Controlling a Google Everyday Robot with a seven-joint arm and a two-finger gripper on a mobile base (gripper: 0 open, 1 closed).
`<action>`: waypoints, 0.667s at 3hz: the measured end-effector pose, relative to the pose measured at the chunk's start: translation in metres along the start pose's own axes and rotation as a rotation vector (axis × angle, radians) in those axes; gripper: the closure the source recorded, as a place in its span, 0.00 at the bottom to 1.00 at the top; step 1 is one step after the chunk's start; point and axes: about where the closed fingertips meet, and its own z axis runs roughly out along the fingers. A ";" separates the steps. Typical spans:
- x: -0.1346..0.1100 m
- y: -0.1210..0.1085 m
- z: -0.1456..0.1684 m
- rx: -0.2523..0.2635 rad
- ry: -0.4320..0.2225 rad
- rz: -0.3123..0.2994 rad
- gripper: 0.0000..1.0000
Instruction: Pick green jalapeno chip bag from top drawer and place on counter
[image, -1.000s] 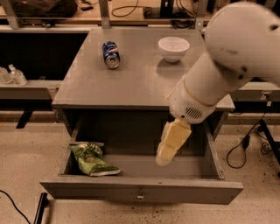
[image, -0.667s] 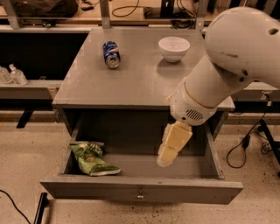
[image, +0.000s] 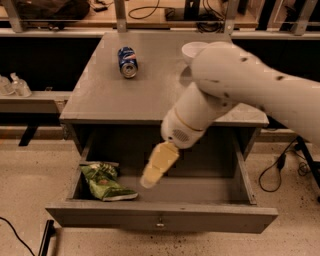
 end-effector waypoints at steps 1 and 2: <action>-0.035 -0.005 0.046 -0.001 0.023 0.073 0.00; -0.059 -0.010 0.077 0.041 0.072 0.134 0.16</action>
Offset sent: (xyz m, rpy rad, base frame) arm 0.0444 0.1205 -0.0634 -0.1443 0.1395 -0.3890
